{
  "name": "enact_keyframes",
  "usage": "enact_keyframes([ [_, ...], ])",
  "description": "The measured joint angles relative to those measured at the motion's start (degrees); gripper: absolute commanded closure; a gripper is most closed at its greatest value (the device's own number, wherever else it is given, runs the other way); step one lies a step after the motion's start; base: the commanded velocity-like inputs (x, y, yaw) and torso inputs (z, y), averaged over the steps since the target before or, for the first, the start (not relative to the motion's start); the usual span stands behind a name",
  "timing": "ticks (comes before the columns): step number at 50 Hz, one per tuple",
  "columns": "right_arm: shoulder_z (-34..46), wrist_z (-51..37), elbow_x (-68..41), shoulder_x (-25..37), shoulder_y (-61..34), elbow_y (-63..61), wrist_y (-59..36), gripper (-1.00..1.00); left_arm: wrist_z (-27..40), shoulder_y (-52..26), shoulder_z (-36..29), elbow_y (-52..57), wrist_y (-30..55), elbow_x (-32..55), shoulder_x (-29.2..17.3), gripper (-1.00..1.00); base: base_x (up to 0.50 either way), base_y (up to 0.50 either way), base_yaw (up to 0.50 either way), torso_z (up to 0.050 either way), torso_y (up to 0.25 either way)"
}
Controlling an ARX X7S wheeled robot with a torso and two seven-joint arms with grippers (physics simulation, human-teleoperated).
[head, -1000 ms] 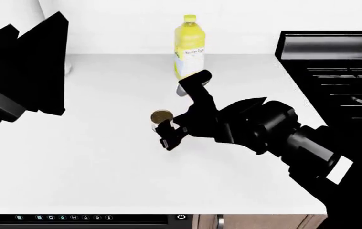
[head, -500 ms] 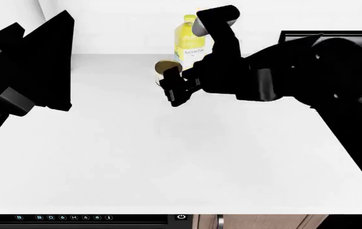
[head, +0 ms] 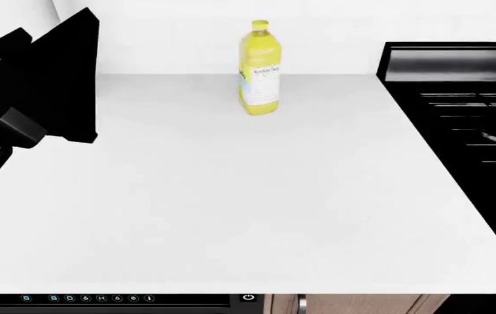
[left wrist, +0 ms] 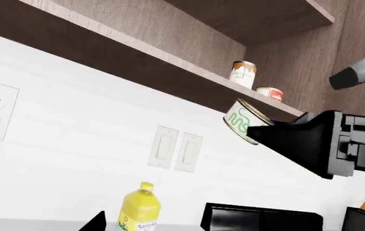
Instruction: Pick the cans from the counter and place them in their designated side in the cabinet.
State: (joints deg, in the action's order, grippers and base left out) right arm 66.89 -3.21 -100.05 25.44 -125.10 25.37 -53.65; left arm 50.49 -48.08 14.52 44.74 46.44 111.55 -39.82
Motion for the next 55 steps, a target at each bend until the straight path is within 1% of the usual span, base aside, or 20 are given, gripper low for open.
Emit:
enact_keyframes([
  [2, -5.25, 3.32, 6.7, -2.25, -1.73, 3.28, -3.35, 1.0, -0.06, -0.05, 0.09, -0.02, -0.1, -0.02, 0.0, -1.0, 0.0, 0.0, 0.0, 0.0, 0.0],
  [5, -15.26, 10.74, 20.18, -6.31, -3.84, 6.99, -8.86, 1.0, -0.18, 0.0, 0.39, 0.0, -0.29, 0.0, -0.04, -1.0, 0.0, 0.0, 0.0, 0.0, 0.0],
  [9, -28.55, 23.79, 42.68, -12.36, -5.89, 10.1, -14.62, 1.0, -0.32, 0.11, 0.88, 0.1, -0.58, 0.17, -0.13, -1.0, 0.0, 0.0, 0.0, 0.0, 0.0],
  [12, -36.13, 30.91, 59.91, -15.84, -6.98, 11.88, -16.9, 1.0, -0.37, -0.02, 1.07, 0.14, -0.85, 0.44, -0.16, -1.0, 0.0, 0.0, 0.0, 0.0, 0.0],
  [17, -44.95, 37.11, 80.87, -19.66, -8.15, 15.04, -17.73, 1.0, 0.14, -2.03, 0.49, -0.55, -2.0, 2.83, -0.57, -1.0, 0.0, 0.0, 0.0, 0.0, 0.0],
  [22, -50.89, 38.71, 94.21, -21.94, -8.82, 17.99, -17.17, 1.0, 1.72, -6.66, -1.66, -2.57, -3.75, 7.61, -1.75, -1.0, 0.0, 0.0, 0.0, 0.0, 0.0],
  [27, -54.63, 39.1, 102.43, -23.32, -9.2, 20.0, -16.69, 1.0, 3.77, -11.99, -4.53, -4.82, -5.35, 13.06, -3.26, -1.0, 0.0, 0.0, 0.0, 0.0, 0.0],
  [34, -57.56, 39.41, 108.78, -24.39, -9.48, 21.55, -16.32, 1.0, 6.0, -19.07, -8.33, -8.26, -6.84, 19.23, -5.03, -1.0, 0.0, 0.0, 0.0, 0.0, 0.0],
  [44, -59.41, 39.61, 112.72, -25.07, -9.65, 22.51, -16.11, 1.0, 7.49, -25.89, -11.8, -11.97, -7.78, 23.48, -6.28, -1.0, 0.0, 0.0, 0.0, 0.0, 0.0],
  [50, -59.9, 39.66, 113.75, -25.26, -9.69, 22.76, -16.05, 1.0, 7.94, -28.24, -13.09, -13.21, -8.08, 24.4, -6.49, -1.0, 0.0, 0.0, 0.0, 0.0, 0.0],
  [55, -60.07, 39.64, 114.43, -25.19, -9.74, 22.88, -15.98, 1.0, 8.15, -29.49, -13.93, -13.81, -8.25, 24.72, -6.42, -1.0, 0.06, 0.32, 0.0, 0.0, 0.0],
])
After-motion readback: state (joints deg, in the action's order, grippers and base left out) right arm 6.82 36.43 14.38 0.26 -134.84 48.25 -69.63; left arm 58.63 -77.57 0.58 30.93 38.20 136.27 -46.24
